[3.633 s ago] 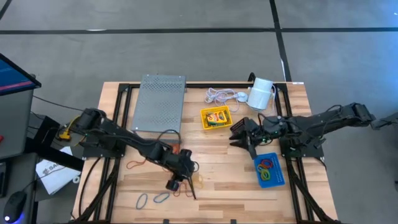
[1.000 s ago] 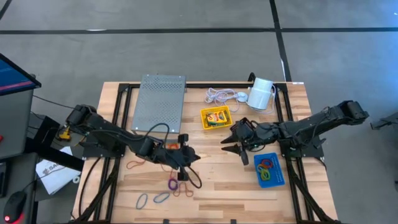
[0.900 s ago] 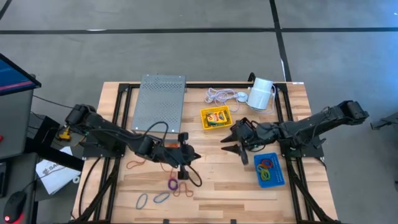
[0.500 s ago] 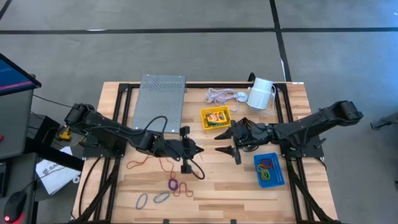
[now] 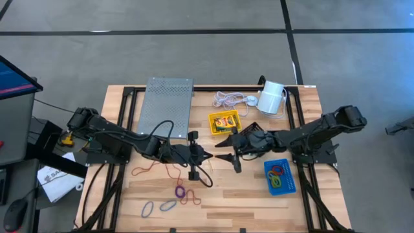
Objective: Pick & Place Office Desk Supplies
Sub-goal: Put the yellow rubber band into the black bin
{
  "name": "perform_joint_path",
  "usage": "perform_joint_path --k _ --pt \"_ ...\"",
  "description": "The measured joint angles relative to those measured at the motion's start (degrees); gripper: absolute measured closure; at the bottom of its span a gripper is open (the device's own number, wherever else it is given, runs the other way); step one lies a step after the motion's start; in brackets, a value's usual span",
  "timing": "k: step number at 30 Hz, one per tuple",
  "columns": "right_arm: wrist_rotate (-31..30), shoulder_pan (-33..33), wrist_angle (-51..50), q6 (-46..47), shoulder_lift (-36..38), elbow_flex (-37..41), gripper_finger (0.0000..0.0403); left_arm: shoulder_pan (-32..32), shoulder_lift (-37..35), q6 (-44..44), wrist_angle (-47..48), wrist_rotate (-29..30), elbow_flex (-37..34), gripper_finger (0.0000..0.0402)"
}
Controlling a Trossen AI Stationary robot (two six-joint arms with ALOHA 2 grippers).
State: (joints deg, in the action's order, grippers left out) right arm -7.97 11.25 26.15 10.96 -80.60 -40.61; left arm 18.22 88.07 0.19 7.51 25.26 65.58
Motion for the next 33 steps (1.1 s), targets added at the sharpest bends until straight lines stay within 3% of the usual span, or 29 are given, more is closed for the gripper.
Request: perform_joint_path --k 16,20,26,33 --pt "0.59 -0.02 0.01 0.0 -3.13 -1.8 0.0216 -0.04 0.02 0.04 -0.5 -0.01 0.0 0.0401" --pt "0.57 -0.02 -0.06 0.59 -3.13 -1.8 0.0258 -0.04 0.04 0.04 -0.5 -0.02 0.0 0.0401" --pt "0.57 -0.02 -0.46 -1.69 -3.13 -1.8 0.0388 -0.04 0.04 0.04 -0.99 -0.04 0.02 0.0401" --pt "0.72 -0.02 -0.63 -1.52 -3.1 -1.8 0.0401 -0.04 0.04 -0.94 -3.49 -0.03 0.02 0.0401"
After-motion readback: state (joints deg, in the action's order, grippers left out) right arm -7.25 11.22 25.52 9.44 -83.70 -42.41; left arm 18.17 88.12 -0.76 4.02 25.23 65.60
